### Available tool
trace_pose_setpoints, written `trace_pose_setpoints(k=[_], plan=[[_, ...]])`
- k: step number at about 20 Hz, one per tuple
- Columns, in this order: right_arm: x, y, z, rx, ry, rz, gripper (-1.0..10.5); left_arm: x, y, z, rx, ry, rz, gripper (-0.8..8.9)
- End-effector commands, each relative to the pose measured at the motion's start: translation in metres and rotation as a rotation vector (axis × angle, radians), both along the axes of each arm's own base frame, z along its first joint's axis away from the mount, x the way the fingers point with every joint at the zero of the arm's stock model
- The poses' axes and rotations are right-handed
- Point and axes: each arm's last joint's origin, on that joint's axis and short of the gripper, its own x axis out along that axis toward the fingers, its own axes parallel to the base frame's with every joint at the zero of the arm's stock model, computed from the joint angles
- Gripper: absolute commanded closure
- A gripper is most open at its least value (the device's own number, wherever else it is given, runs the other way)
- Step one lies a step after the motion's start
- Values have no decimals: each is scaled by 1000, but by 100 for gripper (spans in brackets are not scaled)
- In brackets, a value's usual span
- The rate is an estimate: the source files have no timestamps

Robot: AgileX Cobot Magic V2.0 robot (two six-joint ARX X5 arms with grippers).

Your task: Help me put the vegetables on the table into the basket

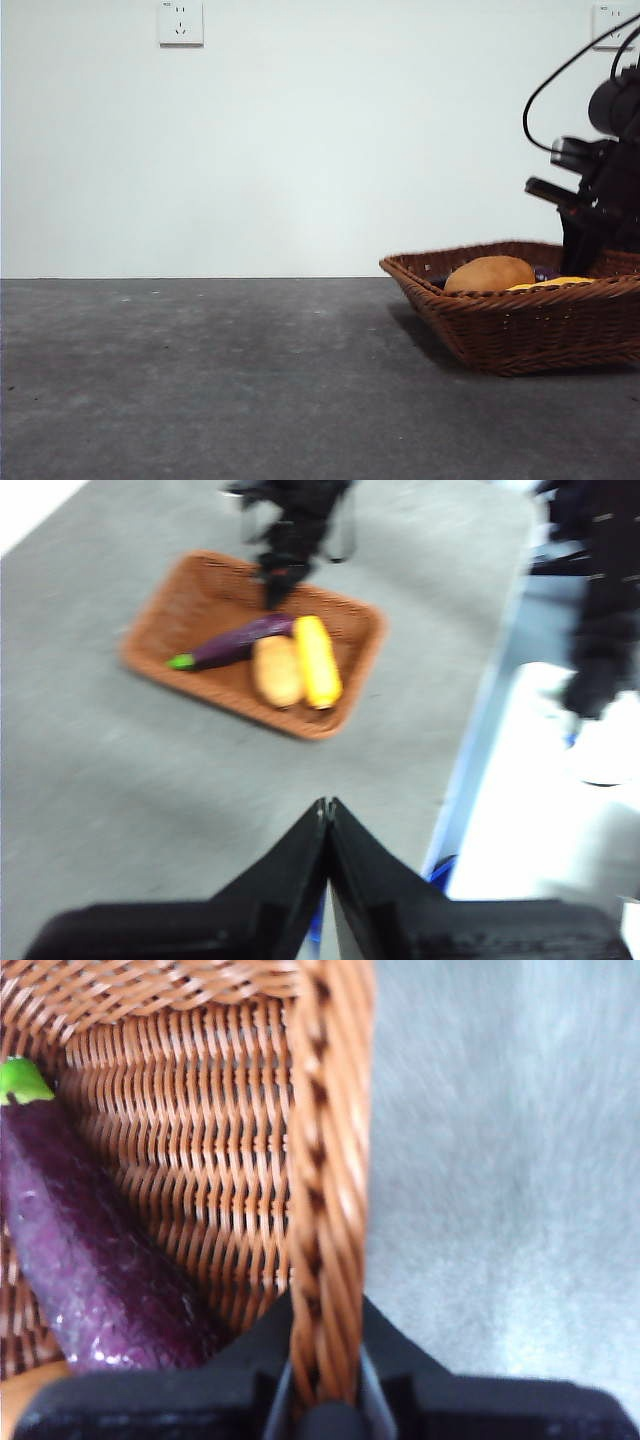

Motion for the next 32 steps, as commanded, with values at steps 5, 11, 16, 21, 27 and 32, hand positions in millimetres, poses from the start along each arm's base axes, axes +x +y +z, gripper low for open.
trace_pose_setpoints(k=[5,11,16,21,27,32], plan=[[3,-1,-14,-94,32,-16,958,1,0,-2,7,4,18,821],[5,-2,-17,-113,28,-17,895,1,-1,-2,7,5,19,821],[7,-2,-16,-108,0,-17,615,1,-1,-2,7,5,19,821],[-1,-2,11,-111,-55,-21,595,1,-1,-2,7,4,18,821],[-65,-4,112,-109,-212,-40,601,1,-1,-2,7,4,18,821],[-157,10,167,-12,-196,91,761,1,-1,-2,8,4,18,821]])
